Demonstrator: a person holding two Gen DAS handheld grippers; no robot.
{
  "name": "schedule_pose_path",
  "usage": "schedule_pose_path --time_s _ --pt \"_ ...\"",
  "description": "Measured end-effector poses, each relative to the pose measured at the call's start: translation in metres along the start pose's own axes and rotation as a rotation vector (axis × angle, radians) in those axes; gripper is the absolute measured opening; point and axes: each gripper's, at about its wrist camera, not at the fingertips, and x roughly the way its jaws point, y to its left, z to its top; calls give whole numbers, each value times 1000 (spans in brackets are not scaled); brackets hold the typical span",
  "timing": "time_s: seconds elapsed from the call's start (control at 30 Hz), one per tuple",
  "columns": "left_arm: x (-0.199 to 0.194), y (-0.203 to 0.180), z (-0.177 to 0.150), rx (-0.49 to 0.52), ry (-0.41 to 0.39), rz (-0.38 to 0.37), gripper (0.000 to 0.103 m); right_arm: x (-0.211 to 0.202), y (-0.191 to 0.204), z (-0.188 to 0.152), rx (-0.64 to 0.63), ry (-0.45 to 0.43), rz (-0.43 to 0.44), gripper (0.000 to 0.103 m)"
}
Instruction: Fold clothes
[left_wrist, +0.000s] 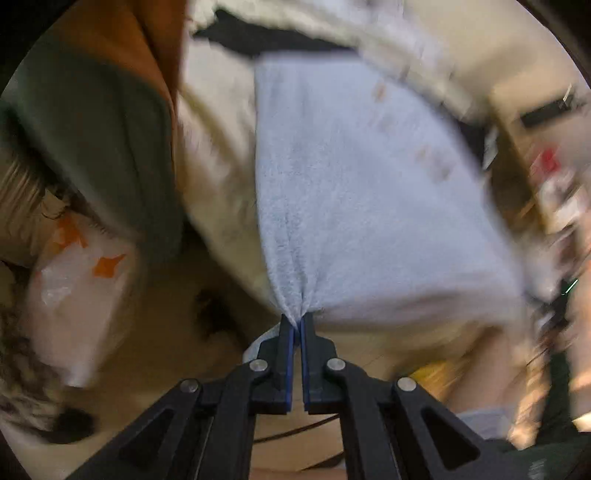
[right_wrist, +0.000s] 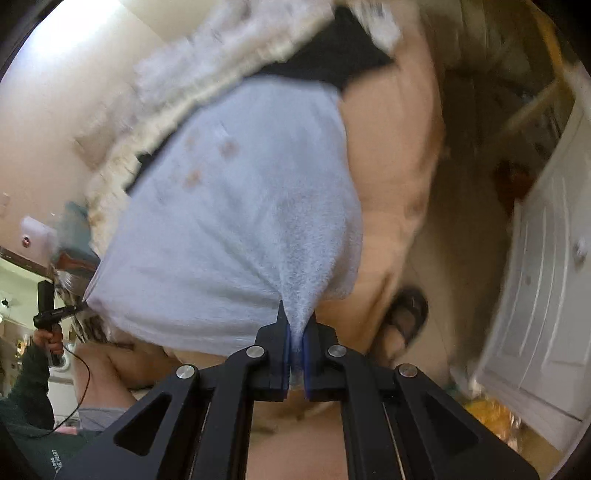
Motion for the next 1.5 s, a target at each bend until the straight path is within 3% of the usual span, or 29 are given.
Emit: schedule_pose_path --time_s 0.17,0.33,0.47,0.57,0.63,0.67,0.77,0.87,0.93,1.03,1.1,1.17,1.23,1.3,1.43,1.5 --pt "53 -13 4 84 181 155 2 52 -17 -7 1 190 -103 4" --pt "73 -19 6 133 254 241 3 77 -15 -14 -10 304 -125 6" --pt "70 -17 -4 169 331 301 7 66 -7 -10 -61 318 -196 21" --pt "50 -29 1 251 228 362 7 58 2 0 -110 290 -269 24" --pt "33 -48 14 280 88 343 9 54 12 14 -132 243 -292 25" --pt "25 -60 22 294 8 326 14 52 17 21 -142 219 -303 25" --pt "16 -111 47 314 -239 197 16 48 36 43 -175 142 -321 25" --pt "38 -177 64 372 -386 105 16 75 95 71 -228 28 -210 25" --pt "63 -211 71 403 -401 97 16 105 139 83 -258 -9 -186 25" --pt "114 -242 79 383 -340 107 16 156 190 92 -269 -46 -189 26" --pt "142 -254 83 348 -325 192 16 188 210 92 -286 -65 -256 31" --pt "150 -254 81 301 -334 201 16 211 217 81 -301 -86 -341 36" --pt "153 -244 72 264 -362 164 17 221 217 68 -289 -150 -417 52" --pt "156 -234 59 255 -376 156 16 220 209 57 -235 -206 -477 93" --pt "157 -243 32 317 -392 282 17 215 190 32 -162 -201 -427 96" --pt "152 -240 22 309 -384 285 17 212 190 18 -182 -168 -419 96"
